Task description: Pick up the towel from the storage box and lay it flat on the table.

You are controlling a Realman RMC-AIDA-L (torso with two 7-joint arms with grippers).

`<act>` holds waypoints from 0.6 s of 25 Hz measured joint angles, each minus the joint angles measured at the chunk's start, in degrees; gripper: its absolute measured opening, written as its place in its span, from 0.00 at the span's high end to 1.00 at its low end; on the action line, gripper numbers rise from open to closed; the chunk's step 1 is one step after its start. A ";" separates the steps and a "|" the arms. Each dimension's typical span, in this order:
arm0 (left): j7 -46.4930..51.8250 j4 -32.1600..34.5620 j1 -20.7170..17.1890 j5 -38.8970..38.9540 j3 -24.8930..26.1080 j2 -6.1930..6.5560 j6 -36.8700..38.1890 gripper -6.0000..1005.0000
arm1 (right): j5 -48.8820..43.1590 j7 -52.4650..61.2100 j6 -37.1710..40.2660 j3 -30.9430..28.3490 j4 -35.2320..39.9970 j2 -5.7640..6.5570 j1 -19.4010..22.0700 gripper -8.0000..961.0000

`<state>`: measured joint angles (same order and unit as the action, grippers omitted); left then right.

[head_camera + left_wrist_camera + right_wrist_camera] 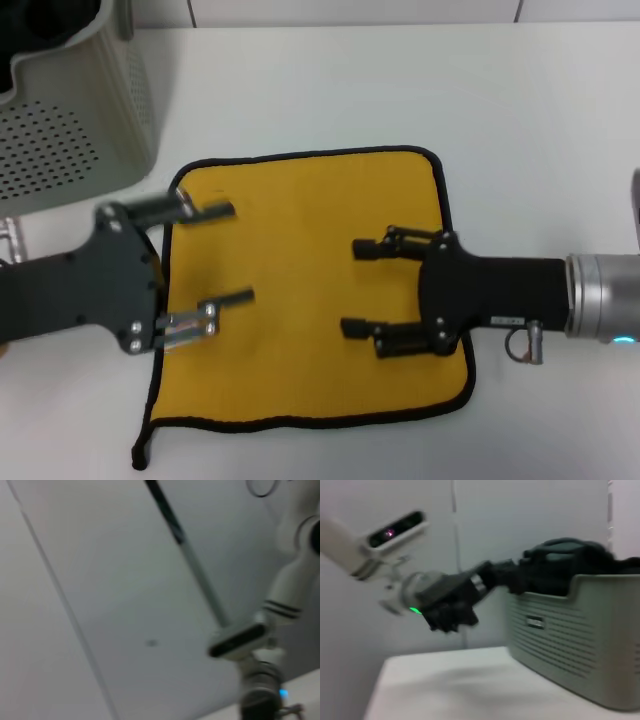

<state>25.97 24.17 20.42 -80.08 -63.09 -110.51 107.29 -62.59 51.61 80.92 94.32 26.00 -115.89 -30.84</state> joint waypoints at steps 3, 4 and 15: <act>11.41 1.26 1.99 -4.11 0.06 1.31 0.41 0.37 | 0.01 1.41 4.09 0.33 -0.39 0.18 -1.38 0.16; 14.55 1.38 2.54 -4.69 0.07 1.71 0.50 0.37 | 0.11 1.81 5.25 0.25 -0.40 0.21 -1.63 0.16; 29.23 1.51 4.13 -5.59 0.66 2.65 0.46 0.38 | 0.26 3.07 6.86 0.12 -0.74 -0.14 -2.38 0.14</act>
<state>55.21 25.68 24.55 -85.67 -62.43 -107.86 107.75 -62.34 54.67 87.77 94.45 25.26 -116.03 -33.22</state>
